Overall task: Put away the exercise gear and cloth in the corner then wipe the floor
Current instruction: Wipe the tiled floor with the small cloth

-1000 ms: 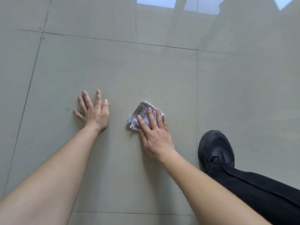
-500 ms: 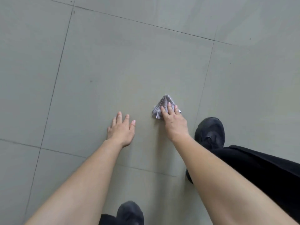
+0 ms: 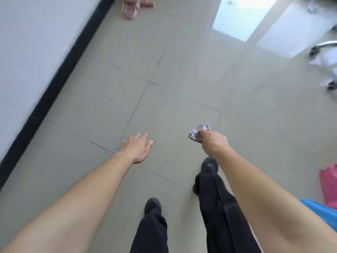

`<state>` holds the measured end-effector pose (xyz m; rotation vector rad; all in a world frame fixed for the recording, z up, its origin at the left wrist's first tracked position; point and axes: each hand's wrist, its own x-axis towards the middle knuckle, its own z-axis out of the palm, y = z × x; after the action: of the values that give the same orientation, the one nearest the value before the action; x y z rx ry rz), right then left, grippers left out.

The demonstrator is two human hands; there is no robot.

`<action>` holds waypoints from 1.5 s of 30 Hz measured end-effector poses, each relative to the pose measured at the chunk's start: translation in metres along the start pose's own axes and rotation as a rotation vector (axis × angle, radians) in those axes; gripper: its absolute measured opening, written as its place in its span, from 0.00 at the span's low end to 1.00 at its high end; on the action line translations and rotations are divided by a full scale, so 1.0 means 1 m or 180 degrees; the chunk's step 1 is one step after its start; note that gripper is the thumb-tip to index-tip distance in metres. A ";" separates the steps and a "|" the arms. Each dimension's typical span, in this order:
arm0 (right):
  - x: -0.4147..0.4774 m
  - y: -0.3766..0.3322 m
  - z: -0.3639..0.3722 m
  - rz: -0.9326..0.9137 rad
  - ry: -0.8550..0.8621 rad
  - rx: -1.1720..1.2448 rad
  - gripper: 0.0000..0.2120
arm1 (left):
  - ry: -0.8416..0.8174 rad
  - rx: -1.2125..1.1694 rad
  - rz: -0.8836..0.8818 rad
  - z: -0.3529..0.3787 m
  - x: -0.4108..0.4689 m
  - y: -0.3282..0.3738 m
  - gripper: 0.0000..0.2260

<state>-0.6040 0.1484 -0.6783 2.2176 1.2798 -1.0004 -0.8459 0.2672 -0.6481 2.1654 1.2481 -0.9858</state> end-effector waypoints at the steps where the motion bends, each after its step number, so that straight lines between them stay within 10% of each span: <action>1: -0.027 -0.002 -0.050 -0.0005 0.0191 -0.0009 0.23 | 0.0205 0.0022 0.0003 -0.048 -0.031 -0.006 0.28; 10: -0.248 -0.047 -0.433 -0.0968 0.2606 0.0357 0.20 | 0.2722 -0.0392 -0.0040 -0.403 -0.315 -0.048 0.25; 17: -0.320 -0.148 -0.489 -0.3052 0.3992 0.1042 0.20 | 0.4888 -0.0902 -0.1395 -0.344 -0.457 -0.052 0.27; 29: -0.518 -0.363 -0.265 -0.5780 0.2247 -0.0077 0.26 | 0.3230 -0.1075 -0.4591 -0.046 -0.717 -0.065 0.30; 45: -0.987 -0.459 0.196 -0.7958 0.0946 -0.0971 0.28 | 0.2444 -0.1729 -0.6982 0.350 -1.085 0.018 0.34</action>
<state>-1.3992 -0.3197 -0.0681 -0.6571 3.5183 -0.5560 -1.3189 -0.5750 -0.0420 -0.1365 3.5244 0.0223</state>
